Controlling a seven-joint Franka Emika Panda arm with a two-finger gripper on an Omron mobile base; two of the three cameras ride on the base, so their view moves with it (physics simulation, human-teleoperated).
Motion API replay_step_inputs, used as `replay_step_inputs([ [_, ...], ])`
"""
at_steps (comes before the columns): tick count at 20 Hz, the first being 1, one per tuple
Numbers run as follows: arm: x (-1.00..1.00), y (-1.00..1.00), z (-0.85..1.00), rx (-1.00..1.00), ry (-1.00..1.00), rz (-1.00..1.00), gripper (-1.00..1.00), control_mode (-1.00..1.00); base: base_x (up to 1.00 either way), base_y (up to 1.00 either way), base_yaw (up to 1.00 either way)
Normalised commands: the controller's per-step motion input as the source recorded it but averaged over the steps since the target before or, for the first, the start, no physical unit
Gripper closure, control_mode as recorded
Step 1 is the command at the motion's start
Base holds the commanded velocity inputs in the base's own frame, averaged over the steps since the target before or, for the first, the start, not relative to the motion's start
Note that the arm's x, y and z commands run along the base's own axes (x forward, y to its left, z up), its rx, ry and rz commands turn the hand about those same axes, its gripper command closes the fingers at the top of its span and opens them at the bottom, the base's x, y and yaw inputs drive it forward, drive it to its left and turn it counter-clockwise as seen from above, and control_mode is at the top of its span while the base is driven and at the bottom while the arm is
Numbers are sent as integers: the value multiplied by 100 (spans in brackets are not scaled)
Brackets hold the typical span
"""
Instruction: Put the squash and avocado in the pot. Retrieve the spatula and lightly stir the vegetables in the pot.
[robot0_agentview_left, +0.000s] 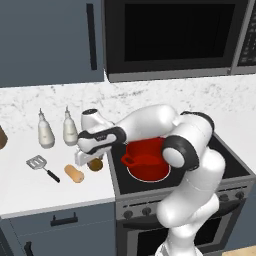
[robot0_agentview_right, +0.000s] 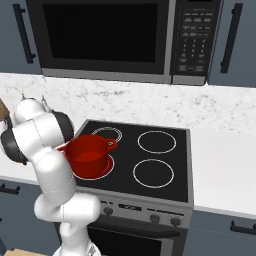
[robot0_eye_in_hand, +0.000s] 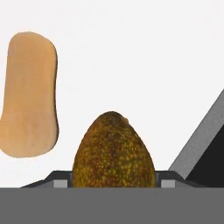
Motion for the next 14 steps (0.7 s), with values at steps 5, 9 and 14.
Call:
replay_step_inputs([
  [5, 0, -11, 100, 0, -2, 0, 100, -100, 0, 0, 0],
  [9, -3, -38, 52, 0, 0, 0, 100, -100, 0, 0, 0],
  [14, 0, -49, 29, 0, 0, -2, 100, -100, 0, 0, 0],
])
